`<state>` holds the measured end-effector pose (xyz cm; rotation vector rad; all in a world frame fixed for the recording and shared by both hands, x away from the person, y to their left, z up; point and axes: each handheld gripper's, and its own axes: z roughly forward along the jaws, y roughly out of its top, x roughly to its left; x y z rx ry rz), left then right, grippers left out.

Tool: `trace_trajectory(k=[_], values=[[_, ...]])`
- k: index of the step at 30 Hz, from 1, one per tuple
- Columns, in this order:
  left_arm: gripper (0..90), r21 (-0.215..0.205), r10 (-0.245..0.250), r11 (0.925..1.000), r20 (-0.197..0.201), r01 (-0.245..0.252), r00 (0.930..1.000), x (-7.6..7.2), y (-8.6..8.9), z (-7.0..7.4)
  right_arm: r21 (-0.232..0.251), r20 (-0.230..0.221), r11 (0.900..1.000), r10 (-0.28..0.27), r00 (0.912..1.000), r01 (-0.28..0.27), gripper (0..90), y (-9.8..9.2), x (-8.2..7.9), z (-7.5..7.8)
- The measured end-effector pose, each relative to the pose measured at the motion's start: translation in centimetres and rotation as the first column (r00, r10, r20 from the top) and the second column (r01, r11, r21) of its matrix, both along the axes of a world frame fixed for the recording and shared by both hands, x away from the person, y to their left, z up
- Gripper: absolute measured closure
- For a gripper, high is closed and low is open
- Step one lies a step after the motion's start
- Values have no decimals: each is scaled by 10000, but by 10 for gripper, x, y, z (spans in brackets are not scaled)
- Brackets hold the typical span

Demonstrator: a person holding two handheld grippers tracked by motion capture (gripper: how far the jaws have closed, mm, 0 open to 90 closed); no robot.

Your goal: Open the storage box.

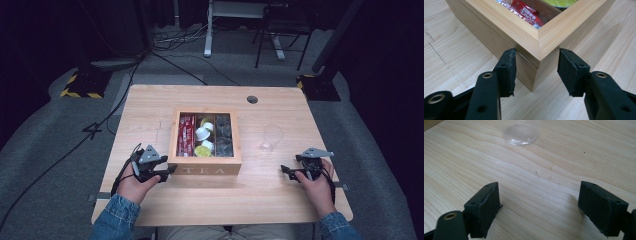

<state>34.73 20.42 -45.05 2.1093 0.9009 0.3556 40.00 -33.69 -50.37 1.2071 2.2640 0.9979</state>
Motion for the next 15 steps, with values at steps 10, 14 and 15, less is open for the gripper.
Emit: trace_trajectory(k=[10,14,15], values=[[656,370,-150,9992,101,147,9998,-2,4,2,11,-3,10000,9,10000,-9,175,0,0,0],[669,339,-155,9993,82,152,9998,-3,4,4,20,-3,10000,15,10000,-15,175,0,0,0],[689,302,-186,9994,65,184,9998,-3,4,5,-14,0,10000,-4,10000,4,175,0,0,0]])
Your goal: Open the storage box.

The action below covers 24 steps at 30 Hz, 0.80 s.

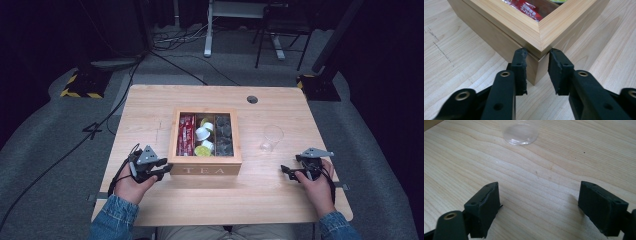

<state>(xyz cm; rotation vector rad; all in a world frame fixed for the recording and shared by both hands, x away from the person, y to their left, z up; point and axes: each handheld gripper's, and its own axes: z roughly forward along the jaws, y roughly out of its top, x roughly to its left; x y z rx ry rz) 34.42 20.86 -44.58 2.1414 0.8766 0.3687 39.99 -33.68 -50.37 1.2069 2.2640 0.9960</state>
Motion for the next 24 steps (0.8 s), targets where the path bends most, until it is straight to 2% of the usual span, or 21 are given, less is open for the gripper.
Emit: trace_trajectory(k=[5,6,7,8,9,10,12,13,14,15,18,21,22,24], values=[[695,38,-14,10000,25,14,10000,1,0,2,66,13,10000,9,10000,-9,211,0,-2,0],[695,-46,-25,10000,-89,25,10000,1,0,2,86,-9,10000,16,10000,-16,212,0,-3,1],[695,-24,-32,10000,-152,32,9999,2,0,5,376,146,9993,85,9999,-90,219,3,-6,7],[696,-24,-32,10000,-152,32,9999,2,0,5,376,146,9993,85,9999,-90,219,3,-6,7],[696,50,-56,10000,-252,57,9997,3,0,7,421,250,9991,98,9996,-108,222,4,-7,11],[696,52,-40,10000,-269,41,9996,3,-1,8,468,520,9986,235,9984,-259,226,8,-12,21],[696,84,-45,10000,-262,47,9996,3,0,9,489,605,9983,288,9978,-318,229,9,-13,25],[696,39,-65,10000,-251,66,9997,3,0,10,550,819,9974,425,9957,-471,250,12,-18,34],[696,-85,-37,10000,-245,35,9997,3,1,11,550,819,9974,425,9957,-471,250,12,-18,34],[696,-148,-37,9999,-211,34,9998,3,1,12,574,1050,9957,661,9923,-724,256,17,-23,45],[703,-190,-54,9998,-67,52,10000,3,2,17,633,1326,9918,1018,9859,-1109,271,26,-28,57],[706,-387,45,9992,82,-42,10000,3,3,22,693,1408,9885,1238,9823,-1346,275,32,-31,64],[706,-454,36,9990,165,-29,9999,3,4,24,839,1382,9827,1524,9786,-1648,276,38,-33,70],[705,-603,104,9981,252,-89,9996,4,4,26,969,1386,9777,1721,9753,-1863,279,43,-33,75]])
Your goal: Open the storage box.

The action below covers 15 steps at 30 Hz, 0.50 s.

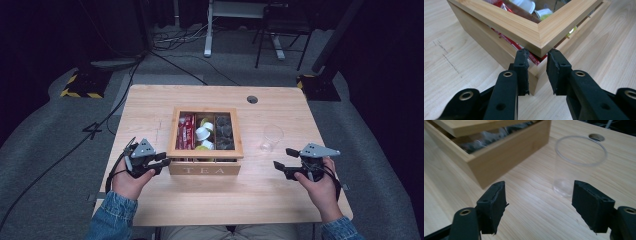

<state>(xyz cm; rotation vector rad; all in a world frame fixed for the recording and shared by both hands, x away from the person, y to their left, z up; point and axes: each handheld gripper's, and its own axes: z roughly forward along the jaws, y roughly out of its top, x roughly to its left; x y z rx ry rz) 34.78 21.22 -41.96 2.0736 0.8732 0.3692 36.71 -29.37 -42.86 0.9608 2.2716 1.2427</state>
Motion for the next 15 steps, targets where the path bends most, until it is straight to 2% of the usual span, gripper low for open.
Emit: trace_trajectory(k=[5,7,10,15], values=[[706,-318,118,9994,275,-109,9996,2,1,5,-111,131,9981,604,9981,-602,279,17,4,14],[706,-316,117,9994,325,-106,9994,3,1,7,-96,148,9976,686,9975,-684,279,20,5,16],[707,-552,169,9984,306,-152,9994,4,2,8,-32,241,9932,1166,9929,-1166,275,36,10,28],[720,-839,283,9962,418,-247,9987,5,3,11,-123,226,9903,1389,9900,-1387,320,53,16,36]])
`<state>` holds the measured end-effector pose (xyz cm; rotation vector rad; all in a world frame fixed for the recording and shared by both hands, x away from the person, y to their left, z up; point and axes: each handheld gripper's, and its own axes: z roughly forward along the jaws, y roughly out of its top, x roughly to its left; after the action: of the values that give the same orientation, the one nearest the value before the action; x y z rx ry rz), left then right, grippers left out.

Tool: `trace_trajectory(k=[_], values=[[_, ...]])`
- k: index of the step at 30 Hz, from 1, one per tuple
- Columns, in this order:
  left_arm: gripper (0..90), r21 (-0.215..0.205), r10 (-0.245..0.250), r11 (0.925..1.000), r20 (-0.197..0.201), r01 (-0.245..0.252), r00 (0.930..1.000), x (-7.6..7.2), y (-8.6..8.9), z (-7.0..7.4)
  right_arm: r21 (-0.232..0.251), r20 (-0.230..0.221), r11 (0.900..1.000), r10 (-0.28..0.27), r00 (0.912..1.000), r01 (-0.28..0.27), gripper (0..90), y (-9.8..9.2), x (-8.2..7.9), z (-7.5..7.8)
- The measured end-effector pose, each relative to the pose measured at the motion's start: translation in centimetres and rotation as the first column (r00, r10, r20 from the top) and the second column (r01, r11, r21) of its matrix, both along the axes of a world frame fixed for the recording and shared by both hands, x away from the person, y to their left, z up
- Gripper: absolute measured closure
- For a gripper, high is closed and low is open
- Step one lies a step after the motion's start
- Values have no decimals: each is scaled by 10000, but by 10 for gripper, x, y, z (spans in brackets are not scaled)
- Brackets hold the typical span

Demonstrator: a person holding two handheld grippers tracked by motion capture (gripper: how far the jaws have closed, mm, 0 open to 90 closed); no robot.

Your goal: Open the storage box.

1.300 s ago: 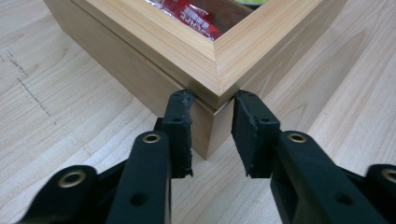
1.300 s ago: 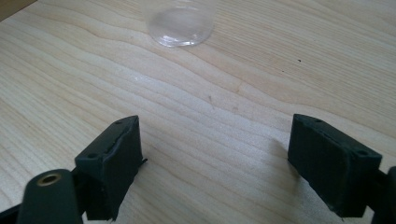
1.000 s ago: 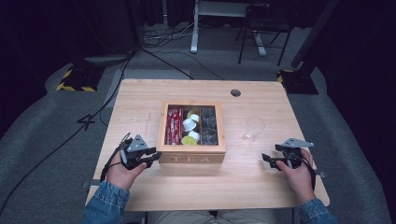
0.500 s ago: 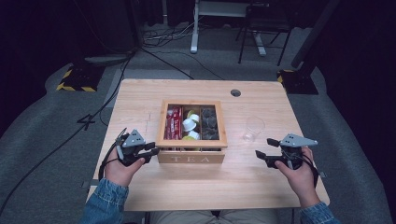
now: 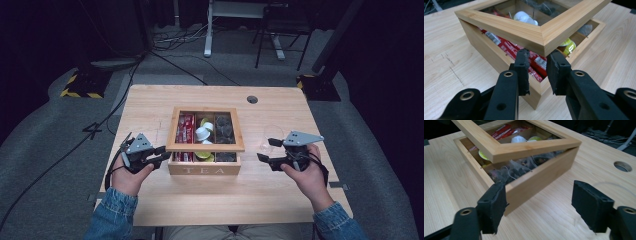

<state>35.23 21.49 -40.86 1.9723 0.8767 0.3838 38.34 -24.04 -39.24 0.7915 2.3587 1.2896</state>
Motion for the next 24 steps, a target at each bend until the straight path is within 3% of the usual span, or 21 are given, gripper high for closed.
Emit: trace_trajectory(k=[6,11,16,20,24], values=[[722,-271,81,9996,65,-79,9999,2,1,3,-648,431,9950,790,9959,-761,309,37,9,8],[721,-489,97,9988,-4,-97,10000,4,1,4,-929,634,9915,973,9932,-912,289,54,16,7],[721,-460,69,9989,73,-65,9999,5,1,4,-1243,888,9885,974,9913,-860,303,63,22,4],[702,-666,128,9977,178,-116,9998,6,1,4,-1464,1155,9851,1081,9874,-907,306,67,26,5],[610,-695,542,9963,653,-496,9964,5,3,4,-1618,1405,9822,1187,9829,-955,311,69,26,9]])
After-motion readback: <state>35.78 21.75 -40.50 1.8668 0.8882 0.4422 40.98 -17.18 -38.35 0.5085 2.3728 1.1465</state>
